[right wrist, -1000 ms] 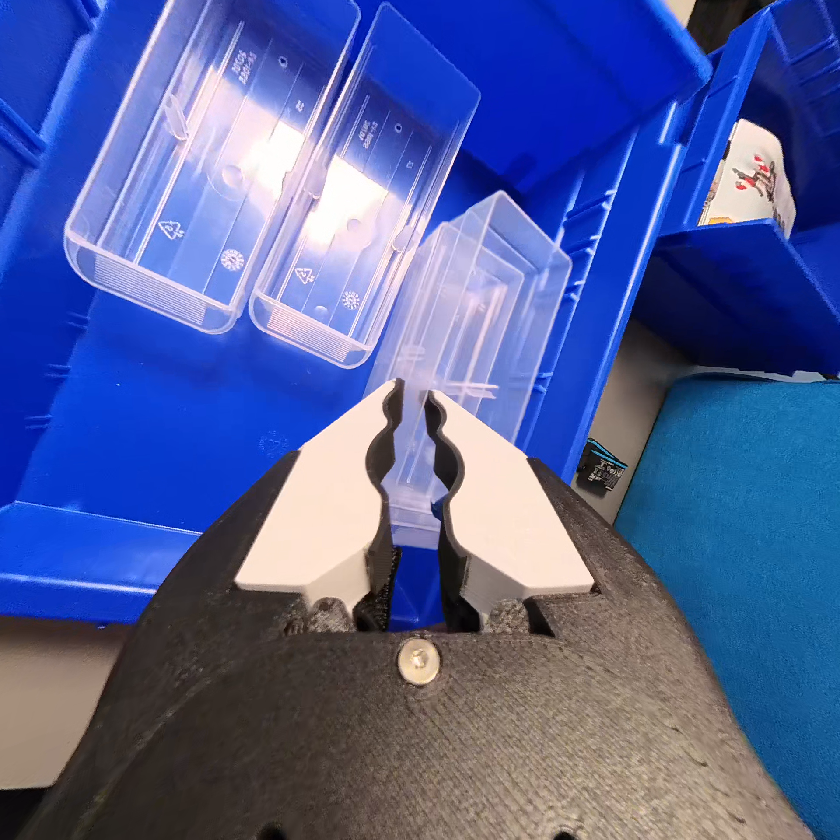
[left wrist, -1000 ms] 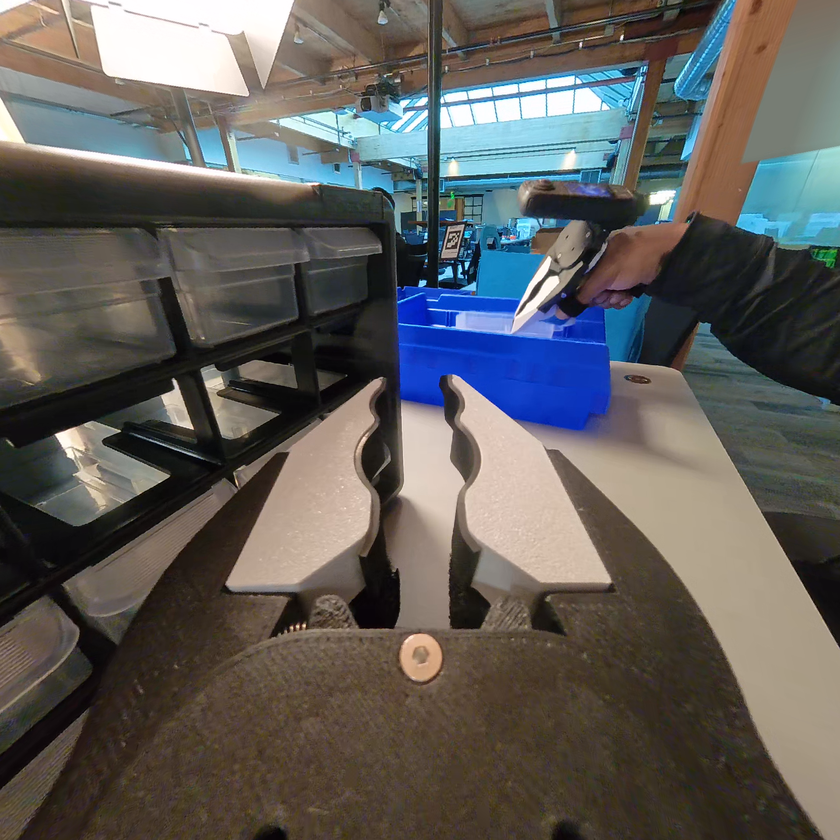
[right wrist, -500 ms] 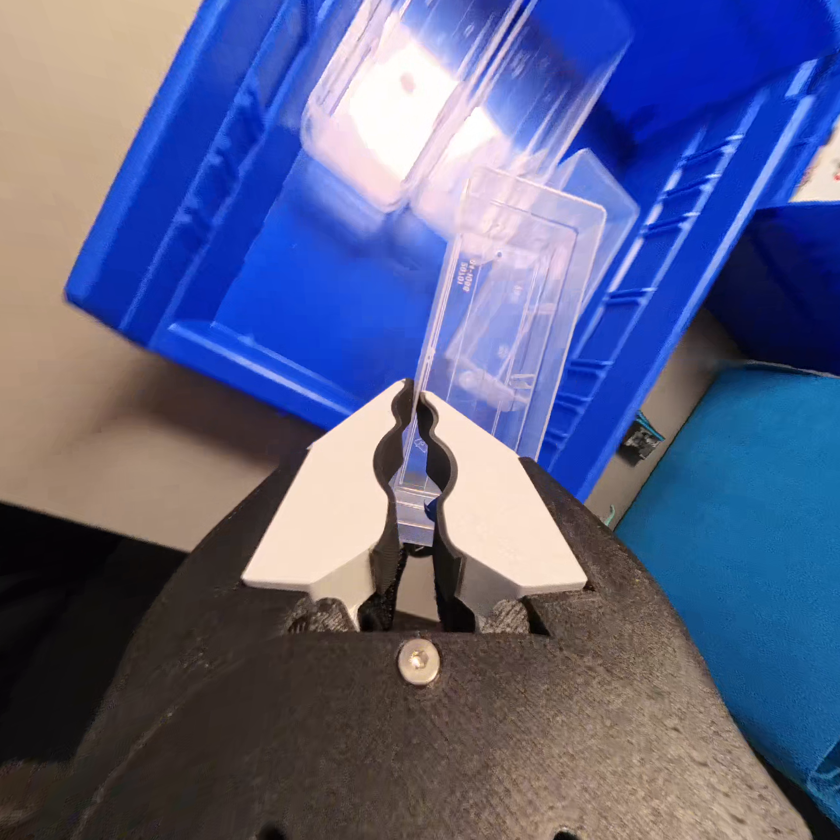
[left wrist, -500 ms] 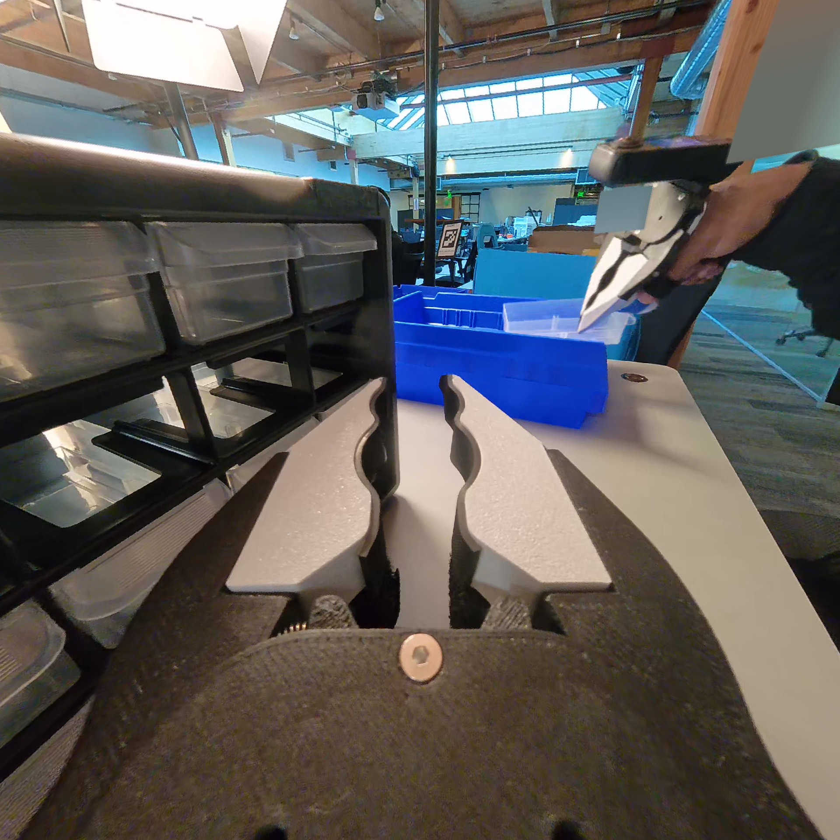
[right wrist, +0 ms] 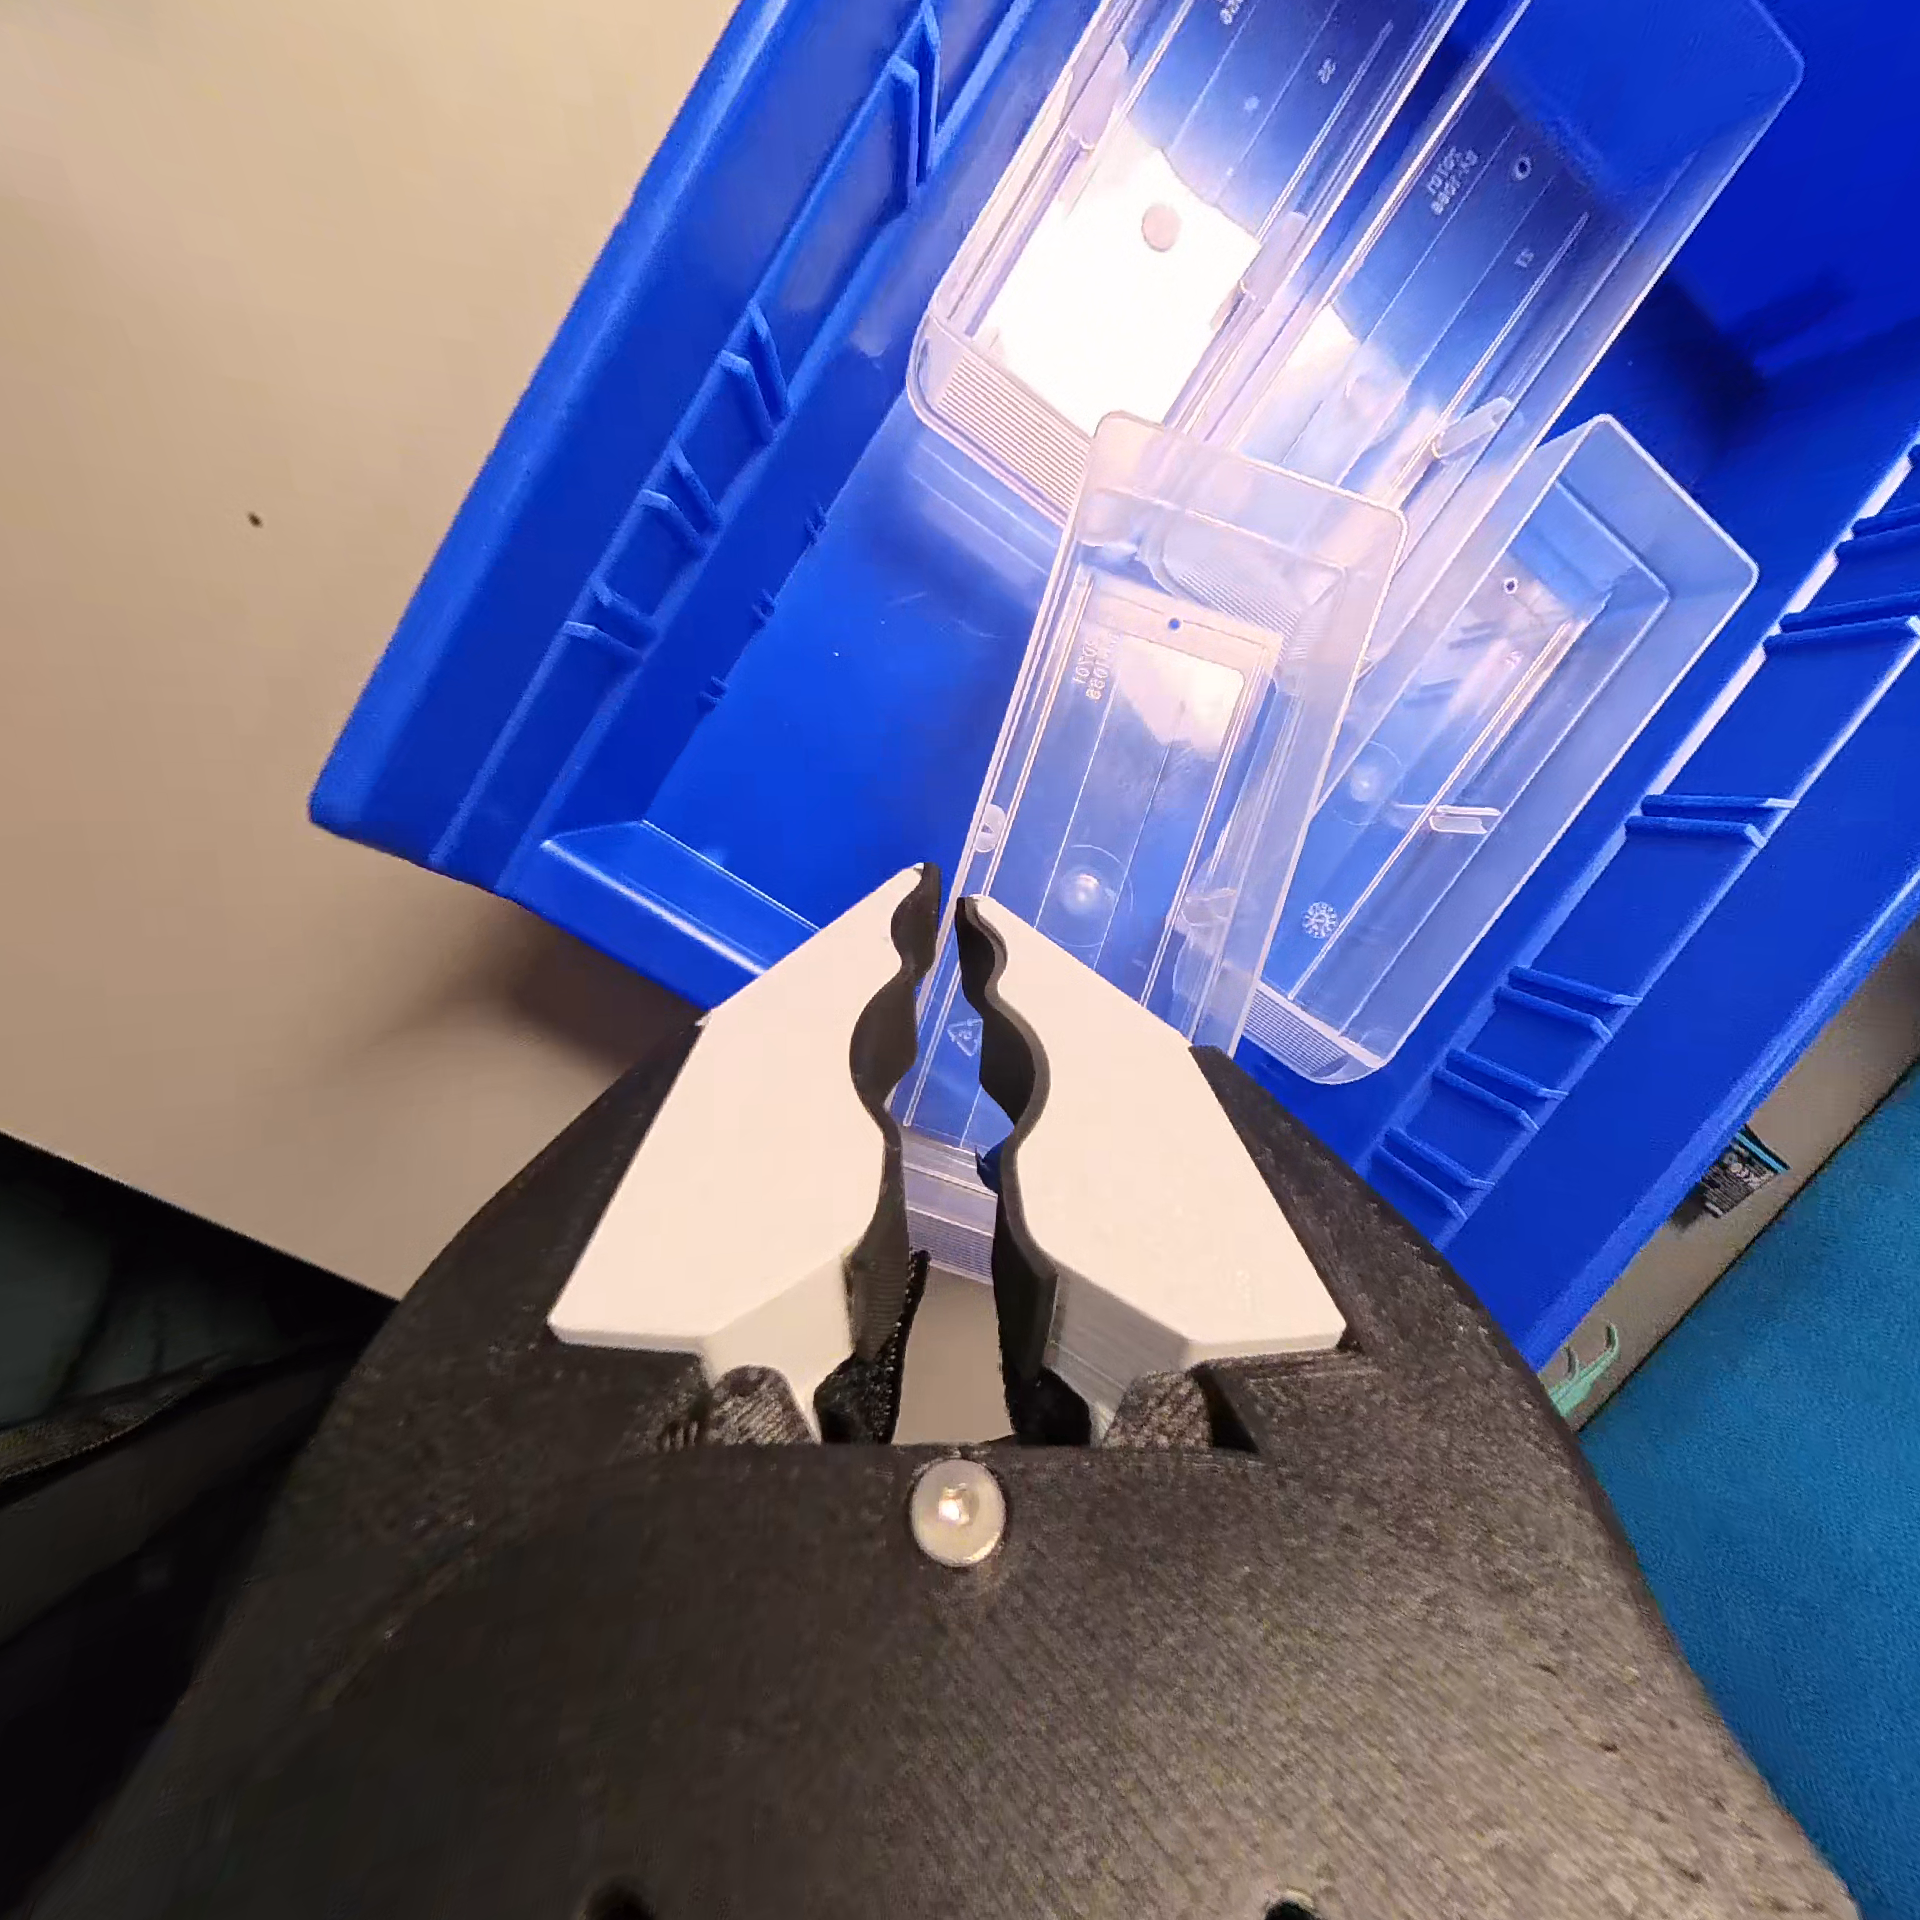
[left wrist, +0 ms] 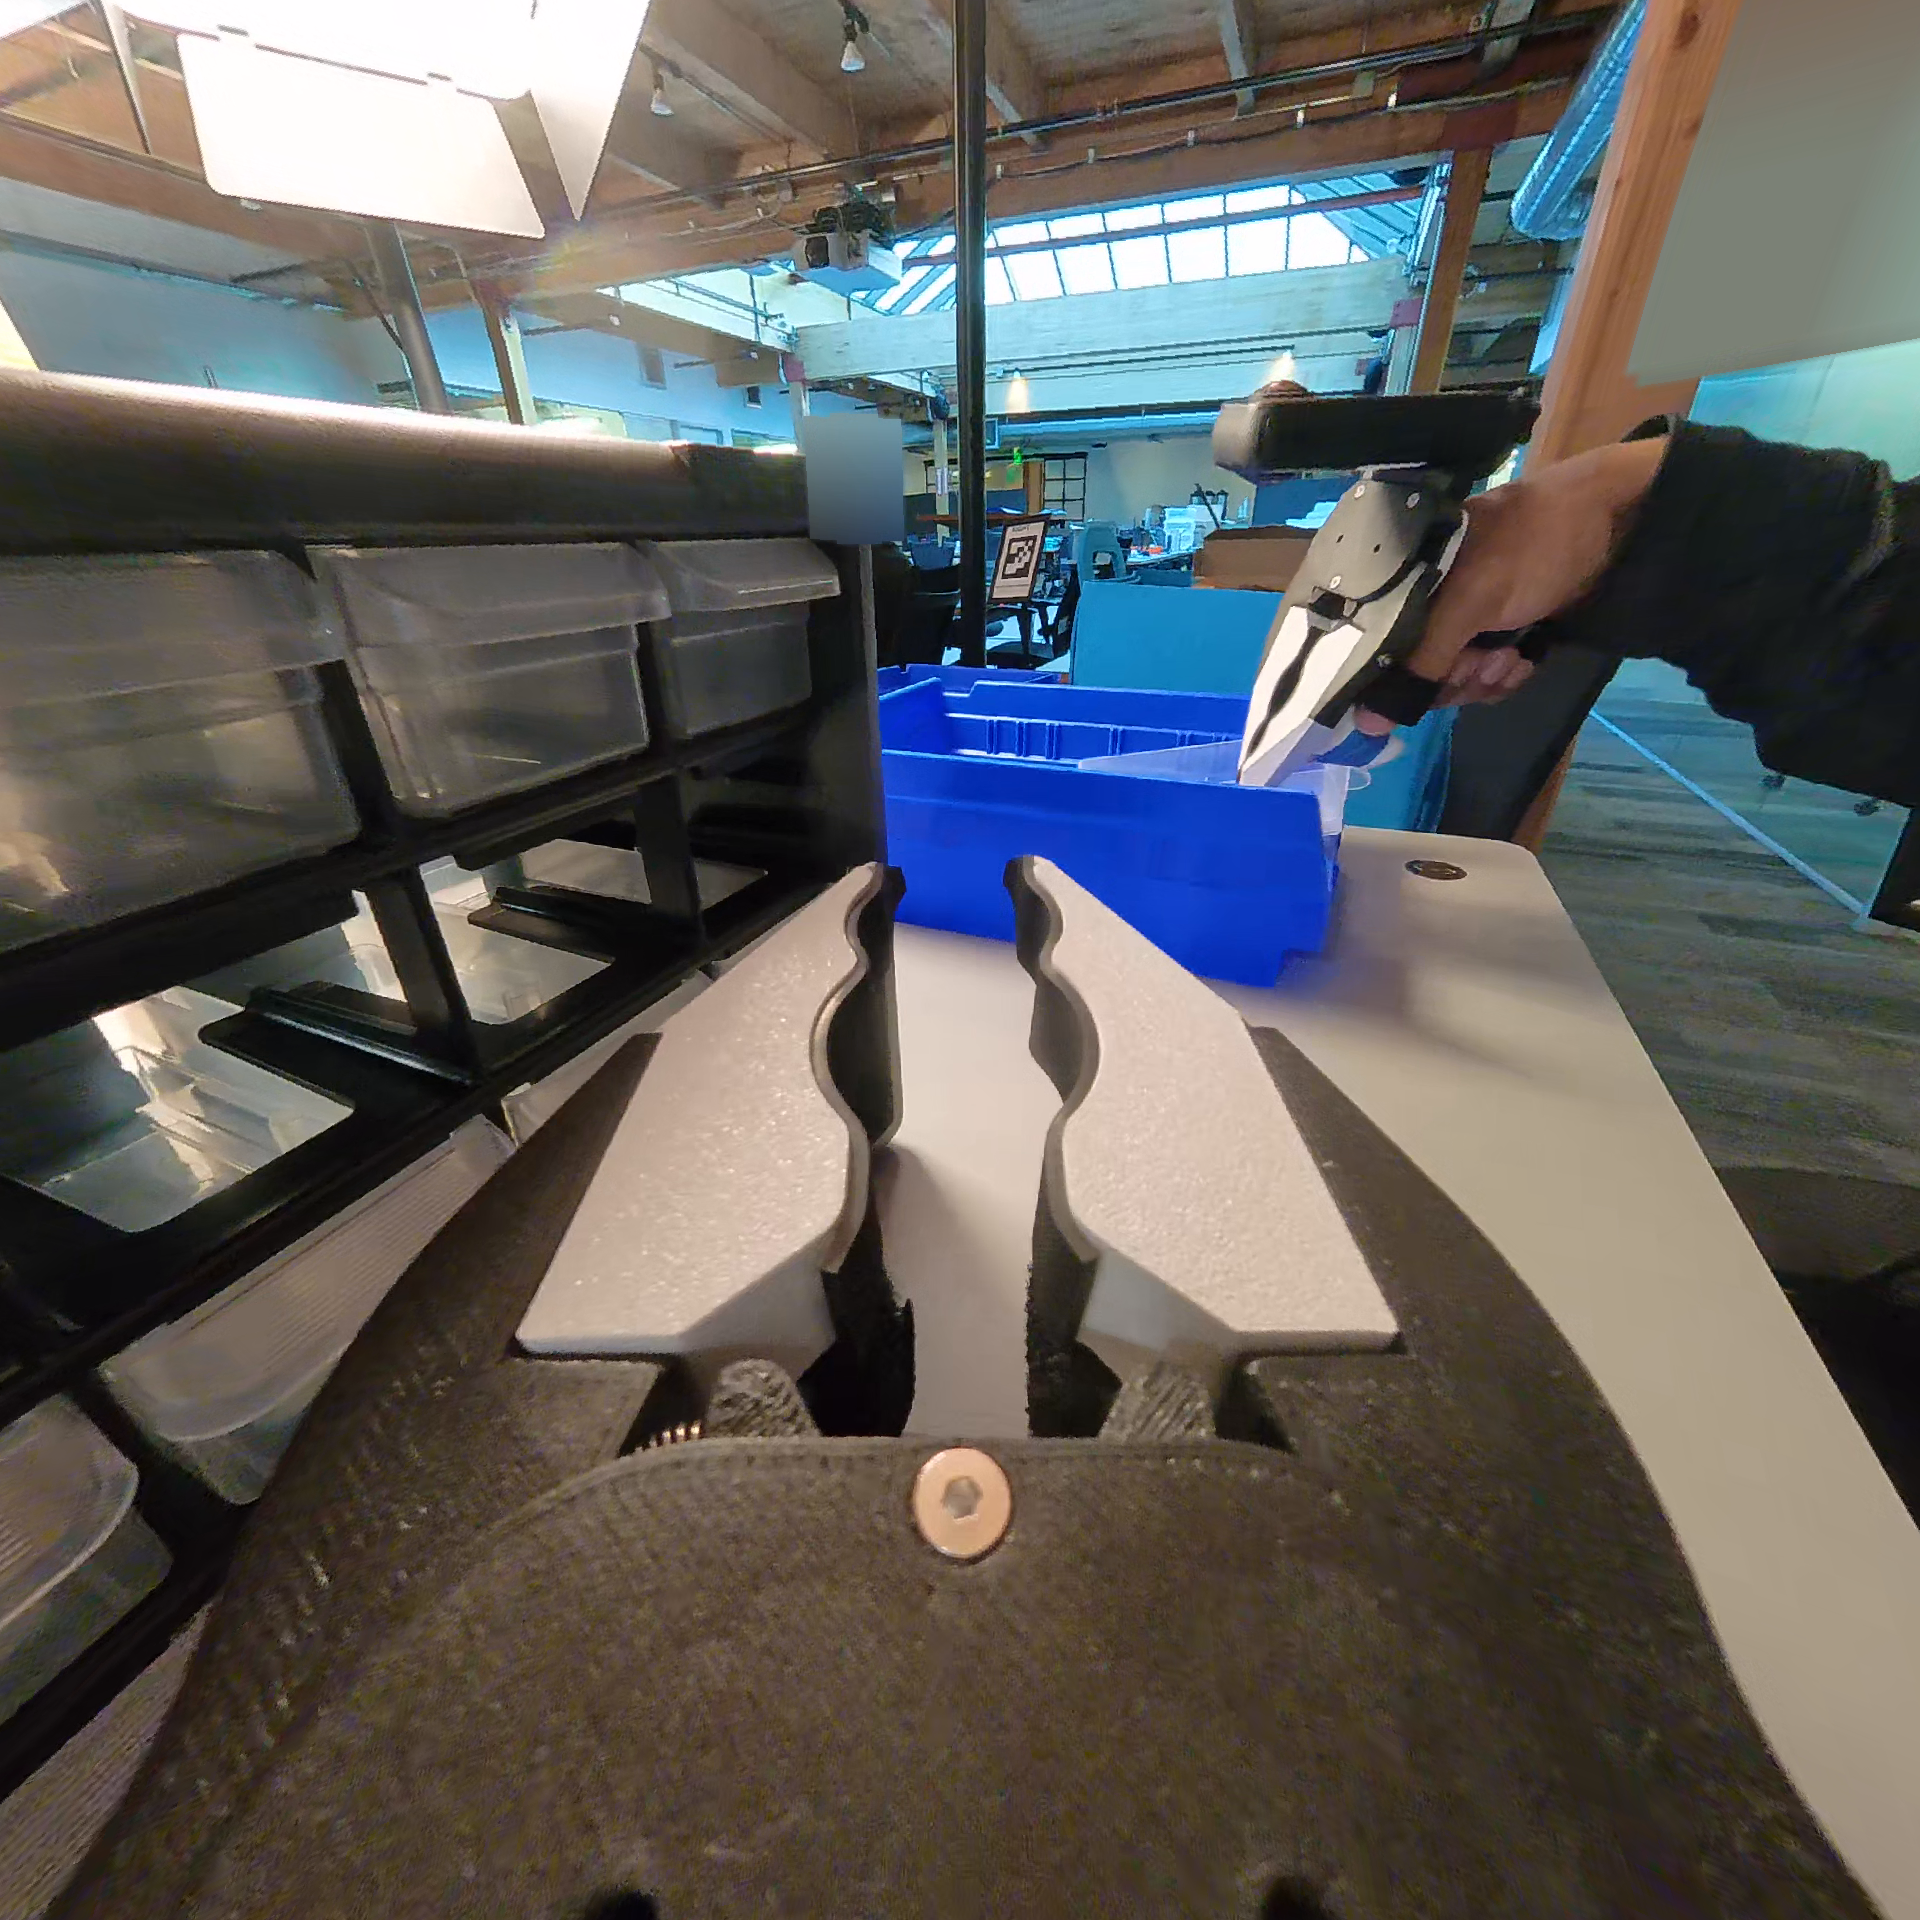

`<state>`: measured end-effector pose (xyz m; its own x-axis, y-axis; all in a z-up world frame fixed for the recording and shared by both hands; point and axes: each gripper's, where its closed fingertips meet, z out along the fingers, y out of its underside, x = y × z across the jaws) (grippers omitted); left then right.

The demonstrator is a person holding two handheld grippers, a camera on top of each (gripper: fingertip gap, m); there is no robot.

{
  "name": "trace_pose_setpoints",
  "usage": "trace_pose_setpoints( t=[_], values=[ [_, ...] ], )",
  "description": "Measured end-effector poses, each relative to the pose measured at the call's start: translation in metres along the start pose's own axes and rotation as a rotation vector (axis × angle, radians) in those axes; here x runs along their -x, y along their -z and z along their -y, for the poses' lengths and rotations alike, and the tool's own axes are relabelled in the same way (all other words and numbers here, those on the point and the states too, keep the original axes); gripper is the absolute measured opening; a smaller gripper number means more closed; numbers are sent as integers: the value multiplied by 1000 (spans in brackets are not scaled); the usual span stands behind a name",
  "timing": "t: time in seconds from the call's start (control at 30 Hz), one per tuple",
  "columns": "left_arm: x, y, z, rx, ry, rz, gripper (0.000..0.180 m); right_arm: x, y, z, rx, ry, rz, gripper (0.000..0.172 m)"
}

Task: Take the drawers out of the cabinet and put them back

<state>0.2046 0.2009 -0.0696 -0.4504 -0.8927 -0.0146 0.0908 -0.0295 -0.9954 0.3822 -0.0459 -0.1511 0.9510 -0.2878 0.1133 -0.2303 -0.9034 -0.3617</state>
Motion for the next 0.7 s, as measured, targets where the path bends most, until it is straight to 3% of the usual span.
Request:
trace_pose_setpoints(
  t=[0.33,0.47,0.7],
  values=[
    [1,-1,-2,5,-3,5,23,-8,4,-6,15,20,-9,1],
    [2,0,-2,7,-5,6,23,-13,15,-1,-46,-4,-35,1],
    [0,-3,-7,16,16,-6,23,-60,27,21,-150,-127,-167,2]
  ],
)
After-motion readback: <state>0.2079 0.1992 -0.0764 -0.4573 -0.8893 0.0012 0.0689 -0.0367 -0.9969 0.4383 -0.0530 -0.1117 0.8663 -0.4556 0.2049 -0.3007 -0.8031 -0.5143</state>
